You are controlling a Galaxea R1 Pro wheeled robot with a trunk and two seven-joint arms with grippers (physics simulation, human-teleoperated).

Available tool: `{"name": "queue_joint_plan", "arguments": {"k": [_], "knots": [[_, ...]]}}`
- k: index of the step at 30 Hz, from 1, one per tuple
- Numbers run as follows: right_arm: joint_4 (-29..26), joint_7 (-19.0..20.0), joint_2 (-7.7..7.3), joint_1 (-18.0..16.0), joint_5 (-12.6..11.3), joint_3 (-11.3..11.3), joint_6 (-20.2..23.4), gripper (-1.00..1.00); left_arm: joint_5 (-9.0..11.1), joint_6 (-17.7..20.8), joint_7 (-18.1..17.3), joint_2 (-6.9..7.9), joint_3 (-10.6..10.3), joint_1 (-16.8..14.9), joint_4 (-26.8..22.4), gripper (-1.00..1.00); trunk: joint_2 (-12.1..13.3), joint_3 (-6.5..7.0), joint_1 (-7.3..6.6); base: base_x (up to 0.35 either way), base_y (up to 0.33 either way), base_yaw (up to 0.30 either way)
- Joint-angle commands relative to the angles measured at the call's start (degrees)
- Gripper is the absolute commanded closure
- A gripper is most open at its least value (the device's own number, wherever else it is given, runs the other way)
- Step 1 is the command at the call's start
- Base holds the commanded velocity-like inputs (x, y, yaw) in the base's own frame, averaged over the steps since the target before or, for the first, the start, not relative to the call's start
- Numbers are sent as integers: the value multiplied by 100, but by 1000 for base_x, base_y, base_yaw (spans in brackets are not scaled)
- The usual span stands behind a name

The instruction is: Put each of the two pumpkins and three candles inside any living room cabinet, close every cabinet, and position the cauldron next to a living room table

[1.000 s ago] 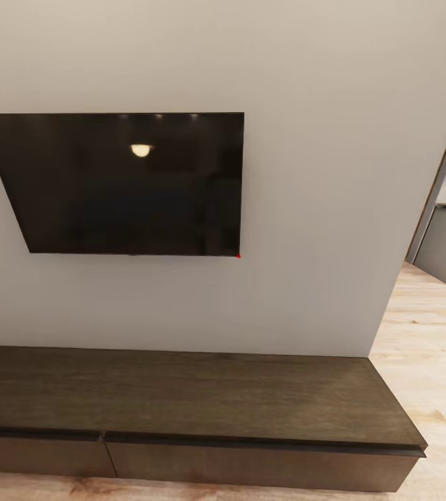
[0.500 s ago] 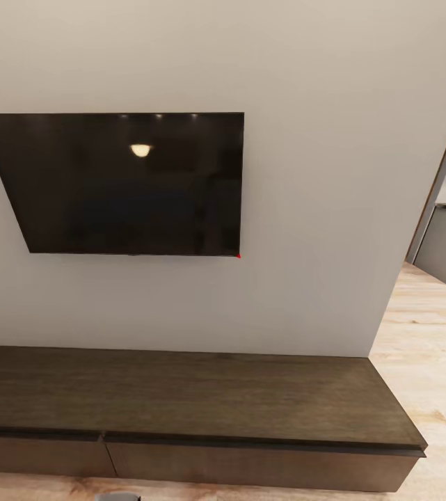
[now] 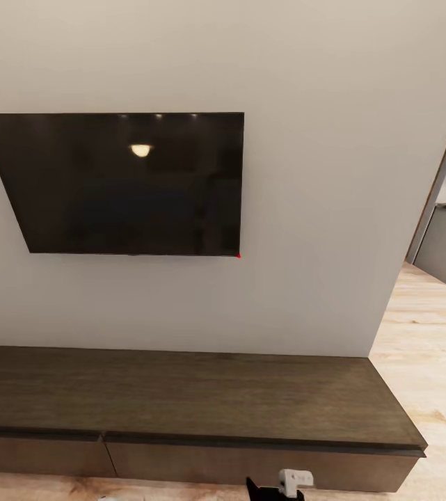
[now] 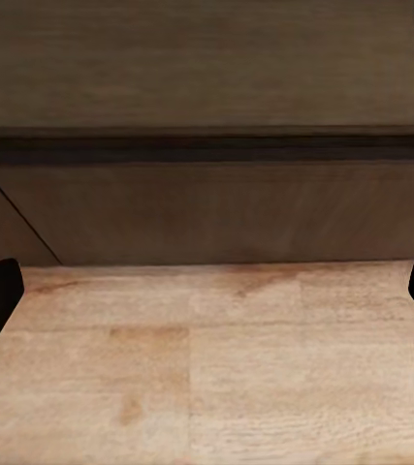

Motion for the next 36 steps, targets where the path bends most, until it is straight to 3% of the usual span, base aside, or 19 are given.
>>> {"name": "queue_joint_plan", "arguments": {"k": [1, 4, 7, 9, 10, 12, 15, 17, 19, 20, 25, 36], "knots": [[-52, 58, -2, 4, -115, -5, 44, -100, -5, -15, -27, 10, 1, 2, 10, -100, -3, -5, 0, 0, 0, 0], [-181, 398, -27, 20, -410, -32, 146, -100, 18, -71, -62, 29, 4, 8, 51, -100, -3, -5, 0, 0, 0, 0], [-224, 1185, -167, 29, -844, -92, 195, -100, 38, -100, -149, 37, 6, 13, 62, -100, -3, -5, 0, 0, 0, 0], [-224, 1756, -307, 30, -1293, -304, 230, -100, 45, -106, -172, 38, 8, 13, 64, -100, -3, -5, 0, 0, 0, 0], [-183, 2168, -394, 29, -1668, -491, 235, -100, 48, -108, -180, 38, 11, 14, 65, -100, -3, -5, 0, 0, 0, 0], [-40, 2518, -451, 29, -2098, -685, 182, -100, 50, -112, -188, 39, 13, 16, 67, -100, -3, -5, 0, 0, 0, 0], [120, 2480, -519, 25, -2451, -872, 34, -100, 60, -117, -187, 39, 15, 20, 64, -100, -3, -5, 0, 0, 0, 0], [183, 2493, -578, 20, -2651, -1014, 217, -100, 65, -119, -189, 39, 15, 22, 62, -100, -3, -5, 0, 0, 0, 0], [344, 2836, -670, 16, -2937, -1139, 656, -100, 67, -120, -188, 39, 15, 22, 61, -100, -3, -5, 0, 0, 0, 0], [560, 3245, -771, 5, -3121, -1188, 908, -100, 71, -121, -189, 39, 16, 22, 60, -100, -3, -5, 0, 0, 0, 0], [1198, 4421, -1119, -28, -3402, -1254, 1210, -100, 77, -121, -187, 39, 21, 23, 60, -100, -3, -5, 0, 0, 0, 0], [1402, 4817, -1262, -32, -3503, -1277, 906, -100, 281, -122, -207, 39, 20, 23, 59, -100, -3, -5, 0, 0, 0, 0]]}}
